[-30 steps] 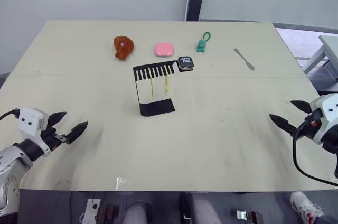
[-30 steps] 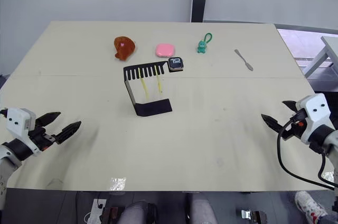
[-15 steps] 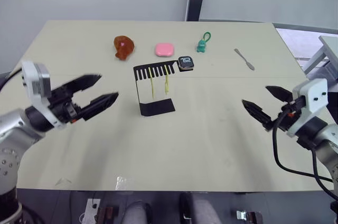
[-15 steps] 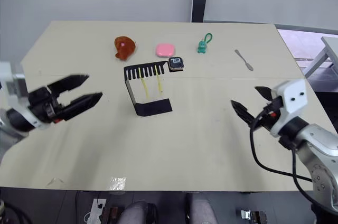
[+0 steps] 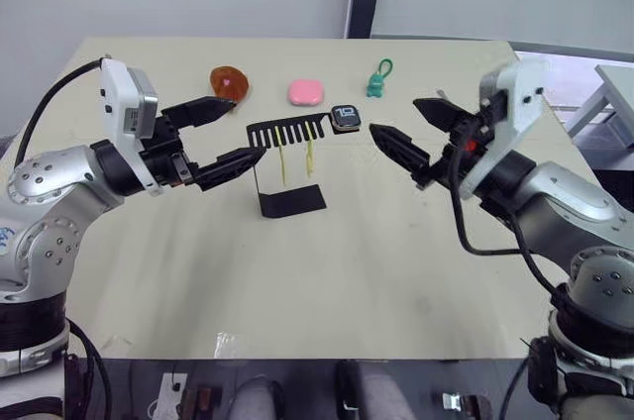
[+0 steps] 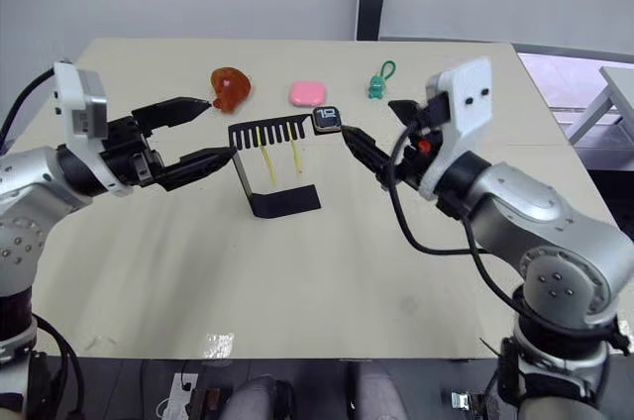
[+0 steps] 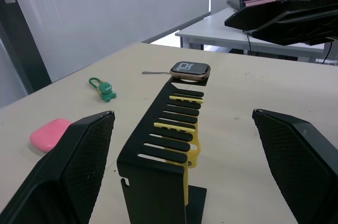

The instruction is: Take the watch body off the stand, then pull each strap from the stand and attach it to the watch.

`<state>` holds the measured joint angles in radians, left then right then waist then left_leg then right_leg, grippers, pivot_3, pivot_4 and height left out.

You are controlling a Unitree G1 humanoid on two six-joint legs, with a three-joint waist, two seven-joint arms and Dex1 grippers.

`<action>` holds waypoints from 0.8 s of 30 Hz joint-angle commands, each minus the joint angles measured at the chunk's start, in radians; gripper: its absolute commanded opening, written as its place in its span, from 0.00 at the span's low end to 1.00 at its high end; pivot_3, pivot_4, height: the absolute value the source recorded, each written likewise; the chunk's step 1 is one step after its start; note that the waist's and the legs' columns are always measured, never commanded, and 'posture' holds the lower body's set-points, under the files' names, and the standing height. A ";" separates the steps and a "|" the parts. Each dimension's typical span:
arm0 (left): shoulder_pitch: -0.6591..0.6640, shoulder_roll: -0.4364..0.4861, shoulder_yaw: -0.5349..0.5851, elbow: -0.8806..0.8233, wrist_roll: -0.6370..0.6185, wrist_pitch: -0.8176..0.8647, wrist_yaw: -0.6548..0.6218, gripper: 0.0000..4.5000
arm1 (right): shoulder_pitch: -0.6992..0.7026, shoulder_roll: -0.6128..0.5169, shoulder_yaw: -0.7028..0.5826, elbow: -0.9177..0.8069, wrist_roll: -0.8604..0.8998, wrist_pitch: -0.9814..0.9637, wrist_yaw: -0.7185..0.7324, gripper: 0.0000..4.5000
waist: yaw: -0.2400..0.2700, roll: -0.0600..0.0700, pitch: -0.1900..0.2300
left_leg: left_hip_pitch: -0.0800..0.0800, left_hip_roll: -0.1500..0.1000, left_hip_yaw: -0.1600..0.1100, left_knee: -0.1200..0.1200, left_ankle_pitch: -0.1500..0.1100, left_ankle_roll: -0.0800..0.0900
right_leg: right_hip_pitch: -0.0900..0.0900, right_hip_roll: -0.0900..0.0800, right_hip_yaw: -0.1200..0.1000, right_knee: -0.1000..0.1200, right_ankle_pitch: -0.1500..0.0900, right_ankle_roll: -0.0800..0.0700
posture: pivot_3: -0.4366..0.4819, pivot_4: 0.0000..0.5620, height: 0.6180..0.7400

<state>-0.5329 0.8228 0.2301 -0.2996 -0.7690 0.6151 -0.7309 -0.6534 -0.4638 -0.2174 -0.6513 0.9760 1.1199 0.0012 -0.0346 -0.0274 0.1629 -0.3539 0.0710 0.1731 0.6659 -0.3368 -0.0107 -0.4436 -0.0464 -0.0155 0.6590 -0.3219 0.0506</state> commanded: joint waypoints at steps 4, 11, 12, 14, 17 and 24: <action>-0.059 -0.020 -0.019 0.051 0.061 -0.062 -0.046 1.00 | -0.076 0.110 0.034 0.034 -0.007 0.058 -0.174 0.99 | -0.002 0.000 0.000 | -0.001 0.000 0.000 0.000 0.000 0.000 | -0.001 0.000 0.000 0.000 0.000 0.000 | 0.48 0.27 1.00; -0.091 -0.042 -0.029 0.072 0.086 -0.073 -0.064 1.00 | -0.133 0.146 0.083 0.056 -0.040 0.069 -0.194 0.99 | -0.008 0.000 0.000 | -0.001 0.001 0.000 0.000 0.000 0.000 | -0.001 0.000 0.000 0.000 0.000 0.000 | 0.48 0.27 1.00; -0.093 -0.044 -0.030 0.072 0.087 -0.073 -0.065 1.00 | -0.137 0.147 0.087 0.056 -0.045 0.070 -0.192 0.99 | -0.009 0.000 0.000 | -0.001 0.001 0.000 0.000 0.000 0.000 | -0.001 0.000 0.000 0.000 0.000 0.000 | 0.48 0.27 1.00; -0.100 -0.050 -0.036 0.073 0.094 -0.074 -0.069 1.00 | -0.154 0.154 0.106 0.065 -0.063 0.065 -0.186 0.99 | -0.012 0.000 0.000 | -0.001 0.001 0.000 0.000 0.000 0.000 | -0.001 0.000 0.000 0.000 0.000 0.000 | 0.48 0.27 1.00; -0.107 -0.058 -0.040 0.073 0.102 -0.074 -0.072 1.00 | -0.166 0.163 0.125 0.076 -0.076 0.068 -0.174 0.99 | -0.021 0.000 0.000 | -0.001 0.001 0.000 0.000 0.000 0.000 | -0.001 0.000 0.000 0.000 0.000 0.000 | 0.48 0.27 1.00; -0.107 -0.065 -0.035 0.061 0.111 -0.068 -0.069 1.00 | -0.196 0.201 0.164 0.134 -0.143 0.054 -0.170 0.99 | -0.026 0.000 0.000 | -0.001 0.001 0.000 0.000 0.000 0.000 | -0.001 0.000 0.000 0.000 0.000 0.000 | 0.48 0.27 1.00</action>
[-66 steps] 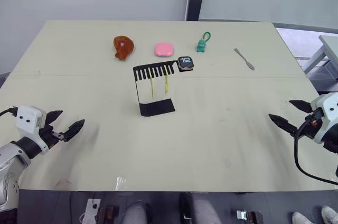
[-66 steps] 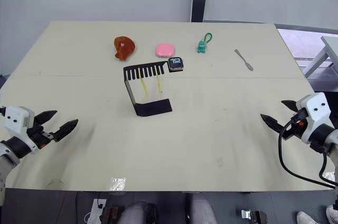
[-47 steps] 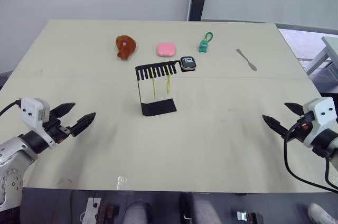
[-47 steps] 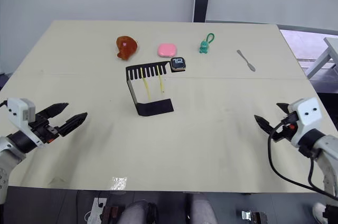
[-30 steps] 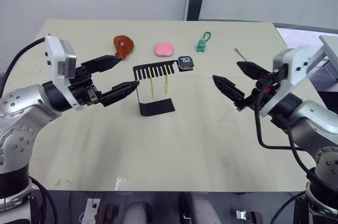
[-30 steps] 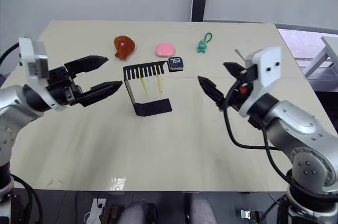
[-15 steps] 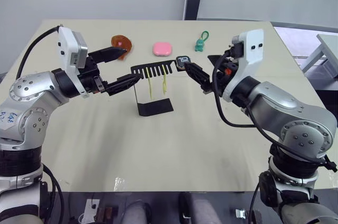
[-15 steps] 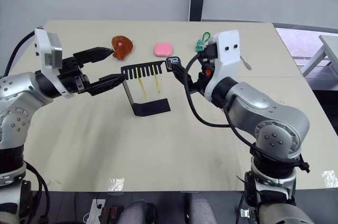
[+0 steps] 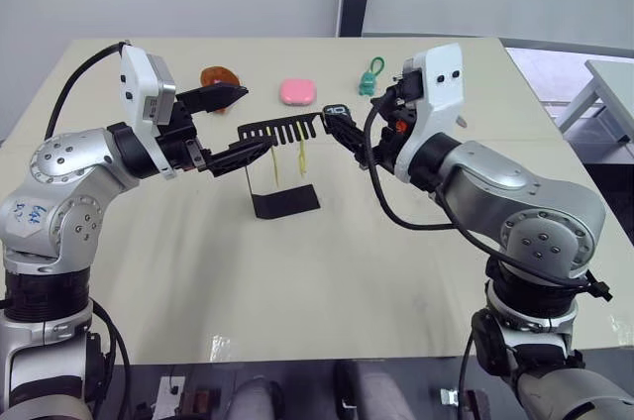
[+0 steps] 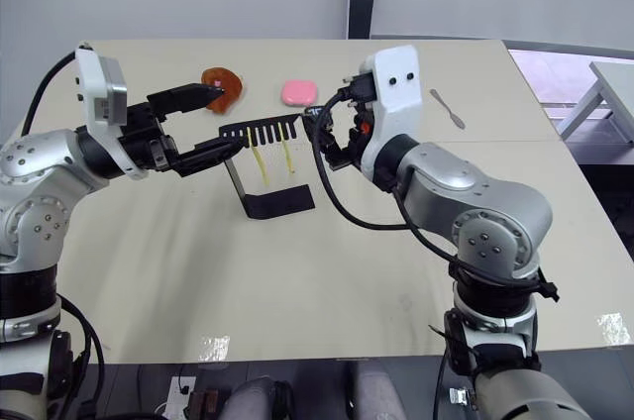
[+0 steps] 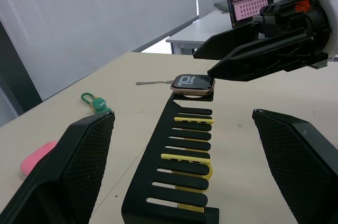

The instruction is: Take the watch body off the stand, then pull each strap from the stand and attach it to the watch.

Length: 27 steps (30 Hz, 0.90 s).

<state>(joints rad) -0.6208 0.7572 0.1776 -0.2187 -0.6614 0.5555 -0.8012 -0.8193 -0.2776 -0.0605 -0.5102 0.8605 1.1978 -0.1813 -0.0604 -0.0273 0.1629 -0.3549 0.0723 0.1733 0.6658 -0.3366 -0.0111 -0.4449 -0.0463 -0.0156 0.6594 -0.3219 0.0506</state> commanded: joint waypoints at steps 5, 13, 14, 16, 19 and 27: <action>-0.016 0.000 0.018 -0.026 0.005 -0.007 0.007 1.00 | -0.036 0.037 0.028 0.000 -0.058 -0.026 0.039 0.99 | 0.001 0.000 0.000 | 0.000 0.000 0.000 0.000 0.000 0.000 | 0.000 0.000 0.000 0.000 0.000 0.000 | 0.48 0.27 1.00; -0.017 0.001 0.018 -0.028 0.008 -0.008 0.009 1.00 | -0.044 0.058 0.045 0.025 -0.116 -0.042 0.075 0.93 | 0.000 0.000 0.000 | 0.000 0.000 0.000 0.000 0.000 0.000 | 0.000 0.000 0.000 0.000 0.000 0.000 | 0.48 0.27 1.00; -0.017 0.001 0.019 -0.028 0.008 -0.008 0.010 1.00 | -0.044 0.060 0.046 0.028 -0.120 -0.042 0.079 0.87 | 0.000 0.000 0.000 | 0.000 0.000 0.000 0.000 0.000 0.000 | 0.000 0.000 0.000 0.000 0.000 0.000 | 0.48 0.27 1.00; -0.017 0.000 0.019 -0.028 0.009 -0.008 0.012 1.00 | -0.043 0.063 0.046 0.030 -0.128 -0.041 0.089 0.69 | 0.000 0.000 0.000 | 0.000 0.000 0.000 0.000 0.000 0.000 | 0.000 0.000 0.000 0.000 0.000 0.000 | 0.48 0.27 1.00; -0.014 -0.001 0.018 -0.031 0.010 -0.009 0.014 1.00 | -0.046 0.061 0.048 0.034 -0.142 -0.040 0.100 0.60 | 0.000 0.000 0.000 | 0.000 0.000 0.000 0.000 0.000 0.000 | 0.000 0.000 0.000 0.000 0.000 0.000 | 0.48 0.27 1.00; -0.019 -0.007 0.015 -0.036 0.007 -0.009 0.019 1.00 | -0.053 0.063 0.054 0.042 -0.180 -0.038 0.129 0.60 | 0.000 0.000 0.000 | 0.000 0.000 0.000 0.000 0.000 0.000 | 0.000 0.000 0.000 0.000 0.000 0.000 | 0.48 0.27 1.00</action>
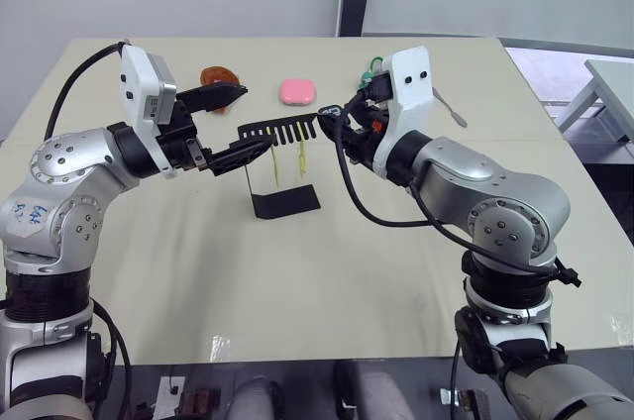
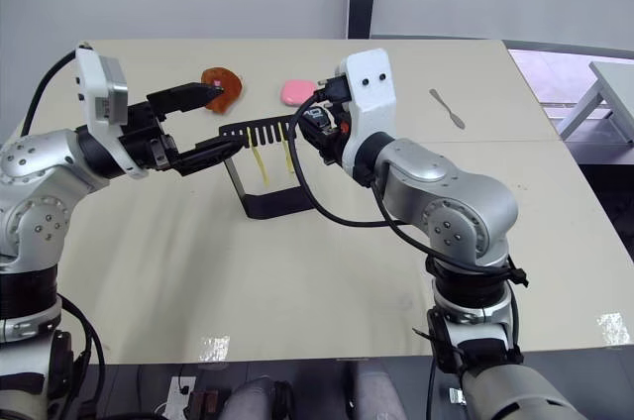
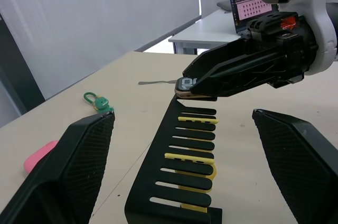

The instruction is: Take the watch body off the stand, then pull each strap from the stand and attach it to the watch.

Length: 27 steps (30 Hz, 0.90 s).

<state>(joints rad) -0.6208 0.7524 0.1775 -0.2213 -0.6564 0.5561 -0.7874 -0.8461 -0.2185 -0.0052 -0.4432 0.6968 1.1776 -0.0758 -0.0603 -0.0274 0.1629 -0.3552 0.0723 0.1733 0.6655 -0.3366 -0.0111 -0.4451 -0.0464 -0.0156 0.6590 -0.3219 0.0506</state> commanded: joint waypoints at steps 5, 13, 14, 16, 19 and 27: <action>-0.024 -0.006 0.013 -0.031 0.004 -0.012 0.004 1.00 | -0.033 -0.002 0.008 -0.024 -0.037 -0.017 0.046 0.60 | 0.000 0.000 0.000 | 0.000 0.000 0.000 0.000 0.000 0.000 | 0.000 0.000 0.000 0.000 0.000 0.000 | 0.48 0.27 1.00; -0.024 -0.009 0.013 -0.034 0.007 -0.015 0.007 1.00 | -0.036 0.004 0.009 -0.030 -0.055 -0.008 0.070 0.60 | 0.000 0.000 0.000 | 0.000 0.000 0.000 0.000 0.000 0.000 | 0.000 0.000 0.000 0.000 0.000 0.000 | 0.48 0.27 1.00; -0.024 -0.010 0.014 -0.034 0.007 -0.015 0.008 1.00 | -0.036 0.004 0.009 -0.031 -0.056 -0.007 0.072 0.60 | 0.000 0.000 0.000 | 0.000 0.000 0.000 0.000 0.000 0.000 | 0.000 0.000 0.000 0.000 0.000 0.000 | 0.48 0.27 1.00; -0.023 -0.011 0.014 -0.036 0.007 -0.015 0.009 1.00 | -0.034 0.005 0.007 -0.032 -0.056 -0.004 0.073 0.60 | 0.000 0.000 0.000 | 0.000 0.000 0.000 0.000 0.000 0.000 | 0.000 0.000 0.000 0.000 0.000 0.000 | 0.48 0.27 1.00; -0.021 -0.014 0.014 -0.037 0.008 -0.016 0.010 1.00 | -0.031 0.008 0.003 -0.029 -0.054 0.004 0.073 0.60 | 0.000 0.000 0.000 | 0.000 0.000 0.000 0.000 0.000 0.000 | 0.000 0.000 0.000 0.000 0.000 0.000 | 0.48 0.27 1.00; -0.028 -0.022 0.015 -0.028 0.019 -0.025 0.007 1.00 | -0.028 0.009 0.000 -0.022 -0.059 0.004 0.078 0.60 | 0.000 0.000 0.000 | 0.000 0.000 0.000 0.000 0.000 0.000 | 0.000 0.000 0.000 0.000 0.000 0.000 | 0.48 0.27 1.00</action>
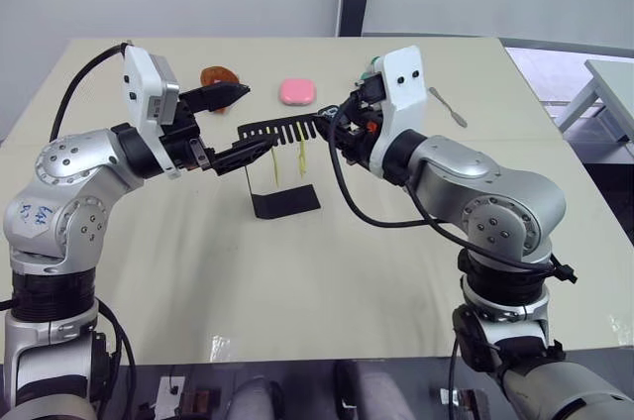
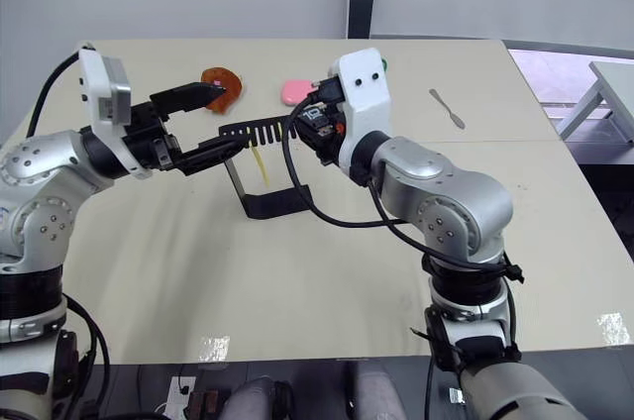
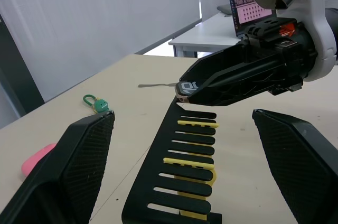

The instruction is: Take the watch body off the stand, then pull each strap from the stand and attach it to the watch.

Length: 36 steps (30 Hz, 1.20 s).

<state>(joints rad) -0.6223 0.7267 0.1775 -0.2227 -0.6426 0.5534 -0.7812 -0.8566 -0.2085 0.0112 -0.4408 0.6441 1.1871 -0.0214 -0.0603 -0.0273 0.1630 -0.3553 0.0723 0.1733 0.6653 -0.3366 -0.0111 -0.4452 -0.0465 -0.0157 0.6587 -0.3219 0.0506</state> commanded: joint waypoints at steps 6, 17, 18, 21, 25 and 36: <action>-0.026 -0.003 0.017 -0.029 0.010 -0.029 0.001 1.00 | -0.017 -0.012 -0.012 -0.031 -0.018 -0.012 0.040 0.48 | 0.000 0.000 0.000 | 0.000 0.000 0.000 0.000 0.000 0.000 | 0.000 0.000 0.000 0.000 0.000 0.000 | 0.48 0.27 1.00; -0.072 -0.039 0.003 -0.058 -0.020 0.000 0.016 1.00 | -0.058 -0.028 -0.085 -0.065 0.021 0.012 0.082 0.36 | 0.001 0.000 0.000 | 0.000 0.000 0.000 0.000 0.000 0.000 | 0.000 0.000 0.000 0.000 0.000 0.000 | 0.48 0.27 1.00; -0.074 -0.042 0.000 -0.074 -0.033 0.014 0.013 1.00 | -0.059 -0.035 -0.097 -0.074 0.031 0.014 0.091 0.36 | 0.001 0.000 0.000 | 0.000 0.000 0.000 0.000 0.000 0.000 | 0.000 0.000 0.000 0.000 0.000 0.000 | 0.48 0.27 1.00; -0.067 -0.038 -0.005 -0.123 -0.081 0.061 -0.013 1.00 | -0.041 -0.080 -0.153 -0.108 0.062 0.027 0.116 0.36 | 0.001 0.000 0.000 | -0.001 0.000 0.000 -0.001 0.000 0.000 | 0.000 0.000 0.000 0.000 0.000 0.000 | 0.48 0.27 1.00; -0.055 -0.032 -0.008 -0.182 -0.143 0.116 -0.034 1.00 | 0.067 -0.209 -0.242 -0.154 0.059 0.000 0.156 0.36 | 0.007 0.000 0.000 | -0.001 0.000 -0.001 0.000 0.000 0.000 | 0.000 -0.001 0.000 -0.002 0.000 0.000 | 0.48 0.27 1.00; 0.061 -0.029 -0.079 -0.232 -0.125 0.086 -0.111 1.00 | 0.703 -0.375 -0.413 -0.191 -0.071 -0.242 0.275 0.36 | 0.008 0.000 0.000 | 0.001 0.000 -0.001 -0.003 0.001 -0.002 | 0.001 0.004 0.005 -0.002 0.000 0.000 | 0.48 0.27 1.00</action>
<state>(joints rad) -0.5587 0.6883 0.1036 -0.4345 -0.7831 0.6702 -0.8736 -0.1652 -0.5808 -0.3761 -0.6163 0.5885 1.0057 0.2175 -0.0524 -0.0276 0.1634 -0.3543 0.0720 0.1729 0.6627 -0.3355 -0.0135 -0.4446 -0.0425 -0.0100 0.6567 -0.3217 0.0510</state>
